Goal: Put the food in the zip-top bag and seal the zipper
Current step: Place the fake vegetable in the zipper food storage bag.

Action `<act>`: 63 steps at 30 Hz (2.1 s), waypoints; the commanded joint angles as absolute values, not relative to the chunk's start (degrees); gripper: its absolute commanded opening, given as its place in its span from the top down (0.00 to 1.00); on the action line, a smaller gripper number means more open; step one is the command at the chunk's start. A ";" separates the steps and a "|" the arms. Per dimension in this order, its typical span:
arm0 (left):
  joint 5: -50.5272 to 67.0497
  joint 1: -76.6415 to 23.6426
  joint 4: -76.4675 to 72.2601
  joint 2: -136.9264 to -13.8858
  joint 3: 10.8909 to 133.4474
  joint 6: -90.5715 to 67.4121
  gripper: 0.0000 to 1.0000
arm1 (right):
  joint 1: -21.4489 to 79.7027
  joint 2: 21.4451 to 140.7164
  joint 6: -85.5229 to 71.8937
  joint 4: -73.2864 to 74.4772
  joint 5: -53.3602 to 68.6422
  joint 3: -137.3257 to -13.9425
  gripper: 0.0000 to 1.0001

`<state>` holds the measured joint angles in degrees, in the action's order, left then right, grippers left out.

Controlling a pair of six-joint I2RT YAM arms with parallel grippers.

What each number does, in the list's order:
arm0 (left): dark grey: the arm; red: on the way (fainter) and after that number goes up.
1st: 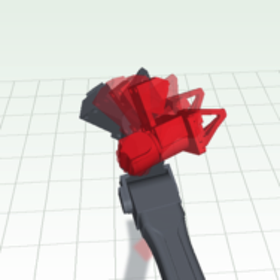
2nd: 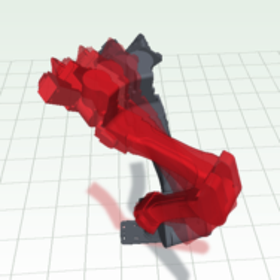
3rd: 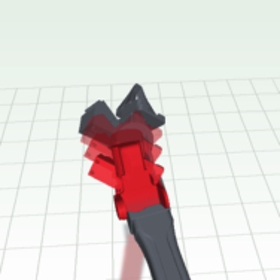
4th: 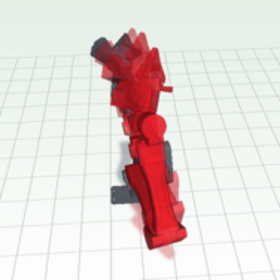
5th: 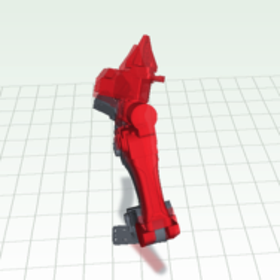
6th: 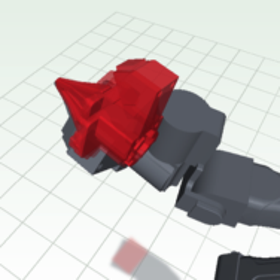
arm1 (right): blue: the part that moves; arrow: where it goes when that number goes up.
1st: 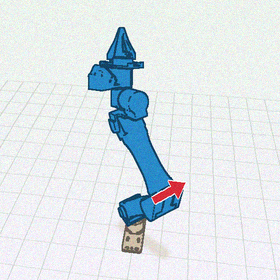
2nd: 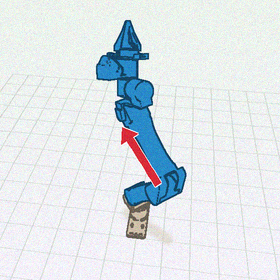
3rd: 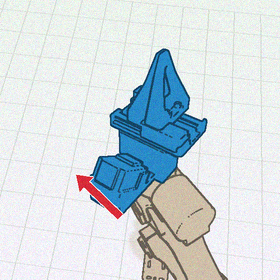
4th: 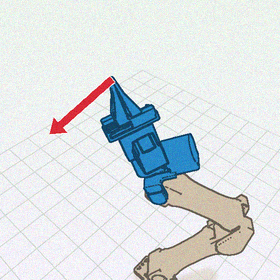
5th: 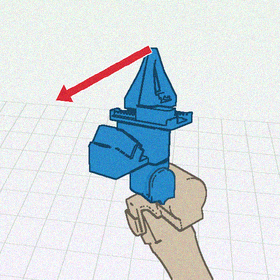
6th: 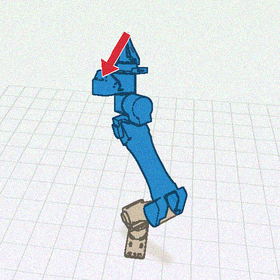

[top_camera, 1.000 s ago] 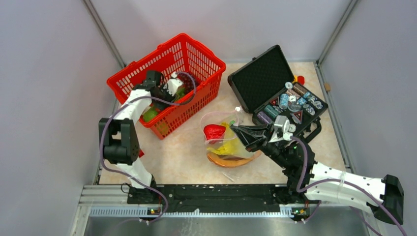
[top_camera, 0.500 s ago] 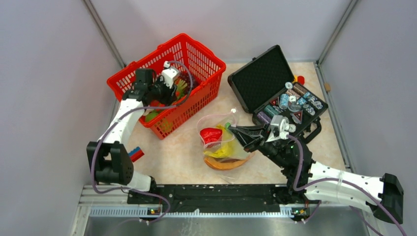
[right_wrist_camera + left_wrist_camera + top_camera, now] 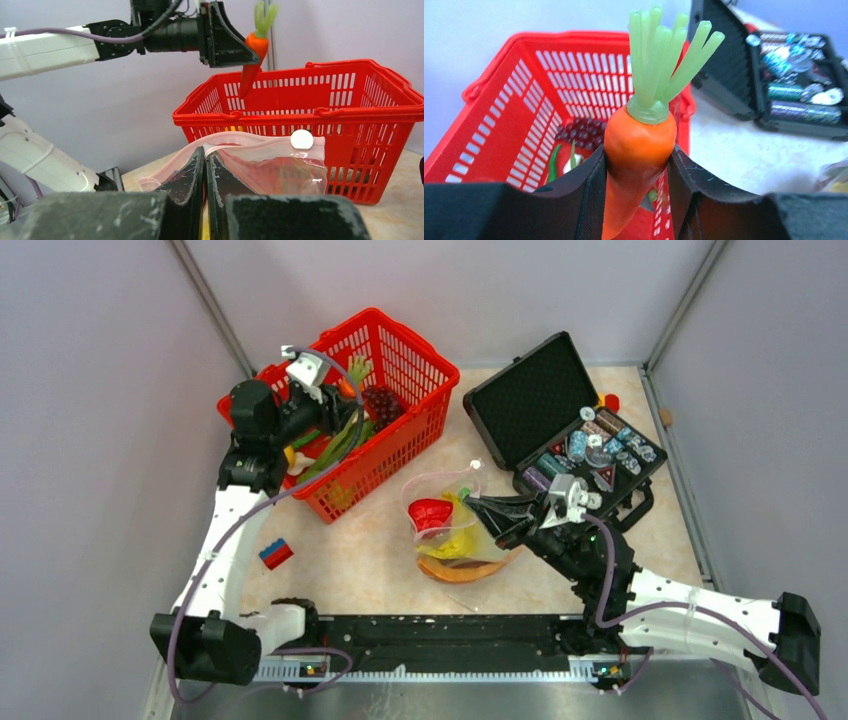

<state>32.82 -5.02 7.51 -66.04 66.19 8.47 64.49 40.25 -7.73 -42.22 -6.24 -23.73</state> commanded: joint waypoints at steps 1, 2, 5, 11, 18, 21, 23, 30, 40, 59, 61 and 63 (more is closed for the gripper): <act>41.99 -4.92 -2.26 -62.69 66.29 -3.99 0.69 | 64.92 39.81 -7.84 -47.53 -7.27 -27.38 1.00; 44.02 -4.92 -3.86 -61.91 66.34 -7.78 0.69 | 64.86 39.88 -7.88 -47.43 -7.64 -27.34 1.00; 50.84 -4.94 -10.37 -60.03 65.83 -20.83 0.68 | 64.81 40.35 -8.02 -47.34 -9.26 -27.40 1.00; 56.14 -5.18 -32.38 -55.00 58.98 -45.64 0.67 | 64.78 41.51 -9.15 -48.40 -12.75 -26.80 1.00; 54.16 -9.26 -42.76 -52.26 52.37 -55.03 0.63 | 64.87 42.14 -9.91 -50.06 -13.71 -26.35 1.00; 52.59 -15.66 -40.58 -52.37 51.55 -50.26 0.62 | 64.91 42.19 -10.27 -50.18 -14.31 -26.38 1.00; 48.91 -19.69 -39.22 -52.39 50.47 -47.21 0.63 | 64.83 42.06 -10.59 -50.03 -14.62 -26.33 1.00; 41.43 -27.58 -45.37 -53.59 45.41 -43.73 0.63 | 64.83 41.93 -10.97 -50.73 -15.25 -25.76 1.00; 38.46 -31.19 -43.76 -52.96 44.86 -39.01 0.62 | 64.90 41.90 -11.02 -50.41 -15.30 -26.04 1.00; 29.12 -35.02 -53.42 -58.81 37.49 -39.91 0.60 | 64.89 43.40 -13.61 -53.89 -15.62 -25.71 1.00; 26.86 -35.96 -55.71 -60.01 36.76 -38.81 0.60 | 64.85 43.18 -13.46 -53.95 -15.61 -25.63 1.00; 25.66 -36.63 -58.15 -61.12 36.72 -38.17 0.59 | 64.86 43.08 -13.14 -53.79 -15.54 -25.62 1.00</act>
<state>30.81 -35.31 -49.87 -59.81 36.93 -40.80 64.49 44.86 -13.10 -47.57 -16.05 -23.70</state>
